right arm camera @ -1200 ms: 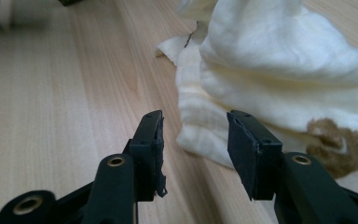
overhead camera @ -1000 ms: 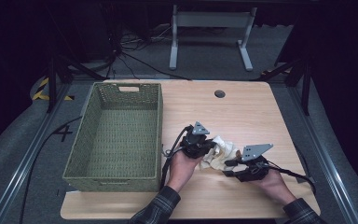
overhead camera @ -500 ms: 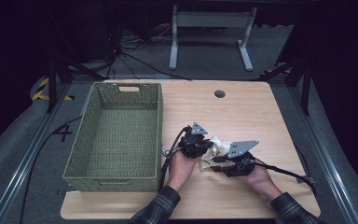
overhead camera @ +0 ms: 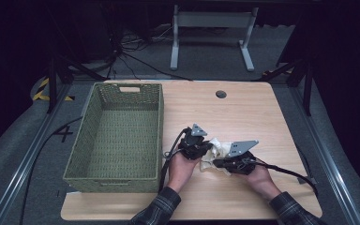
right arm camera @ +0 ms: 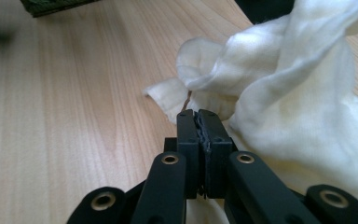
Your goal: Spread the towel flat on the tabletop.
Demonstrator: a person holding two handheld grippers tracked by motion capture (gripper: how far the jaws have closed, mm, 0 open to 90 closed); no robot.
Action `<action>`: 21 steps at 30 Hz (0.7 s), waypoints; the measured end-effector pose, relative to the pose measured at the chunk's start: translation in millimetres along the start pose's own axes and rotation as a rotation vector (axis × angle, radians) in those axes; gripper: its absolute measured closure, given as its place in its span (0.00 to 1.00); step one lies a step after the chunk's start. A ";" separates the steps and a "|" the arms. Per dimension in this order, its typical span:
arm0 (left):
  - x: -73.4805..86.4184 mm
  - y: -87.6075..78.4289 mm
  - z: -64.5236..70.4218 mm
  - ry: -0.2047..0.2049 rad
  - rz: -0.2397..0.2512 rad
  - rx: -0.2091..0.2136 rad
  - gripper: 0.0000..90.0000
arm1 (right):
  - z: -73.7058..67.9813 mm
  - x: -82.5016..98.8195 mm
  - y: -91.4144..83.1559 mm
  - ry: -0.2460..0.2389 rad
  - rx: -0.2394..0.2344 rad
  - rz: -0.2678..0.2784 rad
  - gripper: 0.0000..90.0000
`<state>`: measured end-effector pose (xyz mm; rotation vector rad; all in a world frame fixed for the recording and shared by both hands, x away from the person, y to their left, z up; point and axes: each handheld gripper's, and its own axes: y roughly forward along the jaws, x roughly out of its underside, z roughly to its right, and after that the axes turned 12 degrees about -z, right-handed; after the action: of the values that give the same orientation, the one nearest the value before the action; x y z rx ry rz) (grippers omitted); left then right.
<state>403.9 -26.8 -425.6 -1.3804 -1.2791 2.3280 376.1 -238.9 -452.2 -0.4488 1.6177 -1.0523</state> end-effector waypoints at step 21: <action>-7.6 -12.9 -3.6 -0.032 0.008 -0.068 0.96 | 48.3 45.1 -99.2 0.146 0.147 0.142 0.98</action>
<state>407.5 -20.4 -412.0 -1.3760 -1.3765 2.3411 382.9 -344.7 -397.8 -0.1600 1.6600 -1.1078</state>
